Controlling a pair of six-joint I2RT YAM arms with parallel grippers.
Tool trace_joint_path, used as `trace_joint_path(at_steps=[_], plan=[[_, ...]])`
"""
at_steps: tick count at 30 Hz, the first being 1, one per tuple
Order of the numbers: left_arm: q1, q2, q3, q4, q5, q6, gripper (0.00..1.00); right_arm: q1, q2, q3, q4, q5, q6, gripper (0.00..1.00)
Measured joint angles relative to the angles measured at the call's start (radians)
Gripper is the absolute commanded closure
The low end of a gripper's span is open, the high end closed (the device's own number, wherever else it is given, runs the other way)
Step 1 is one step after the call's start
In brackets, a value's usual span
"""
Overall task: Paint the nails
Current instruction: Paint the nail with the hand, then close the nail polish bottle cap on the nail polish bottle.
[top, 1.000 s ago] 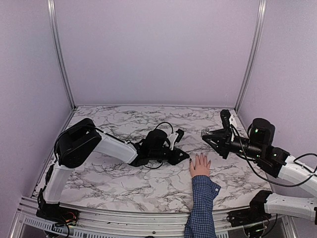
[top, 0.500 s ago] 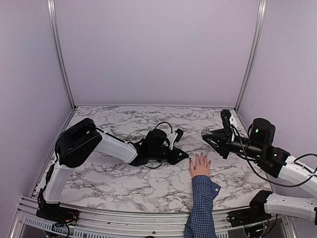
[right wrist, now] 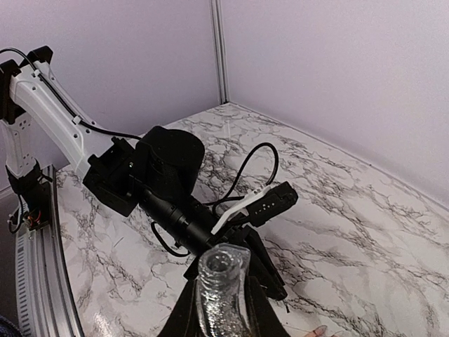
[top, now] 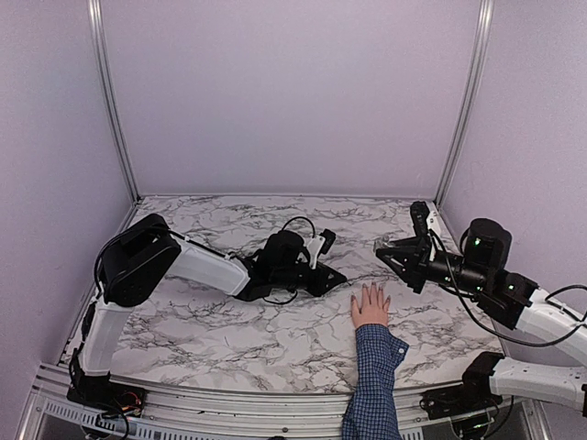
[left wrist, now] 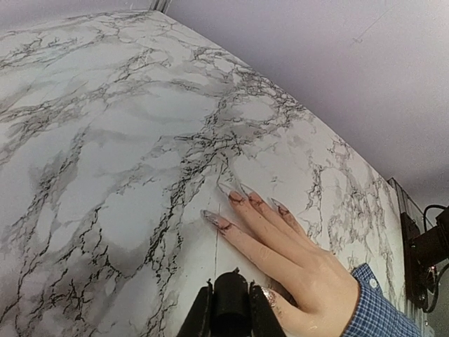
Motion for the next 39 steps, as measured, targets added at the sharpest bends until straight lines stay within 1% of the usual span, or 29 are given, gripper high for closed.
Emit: trace_joint_path(at_steps=[9, 20, 27, 30, 34, 39], plan=[[0.011, -0.122, -0.057, 0.002, -0.022, 0.039, 1.0, 0.0, -0.008, 0.0, 0.016, -0.001, 0.002, 1.0], [0.018, -0.33, -0.249, 0.007, -0.092, 0.095, 1.0, 0.0, 0.008, 0.0, 0.06, -0.015, 0.018, 1.0], [0.028, -0.521, -0.406, 0.006, -0.157, 0.117, 1.0, 0.002, 0.015, 0.0, 0.09, -0.003, -0.002, 1.0], [0.032, -0.618, -0.461, -0.003, -0.179, 0.121, 1.0, 0.013, 0.011, -0.015, 0.128, 0.017, -0.008, 1.0], [0.034, -0.727, -0.491, -0.032, -0.202, 0.125, 1.0, 0.037, 0.01, -0.058, 0.172, 0.036, -0.012, 1.0], [0.034, -0.876, -0.539, -0.116, -0.229, 0.128, 1.0, 0.098, 0.05, -0.07, 0.198, 0.064, -0.034, 1.0]])
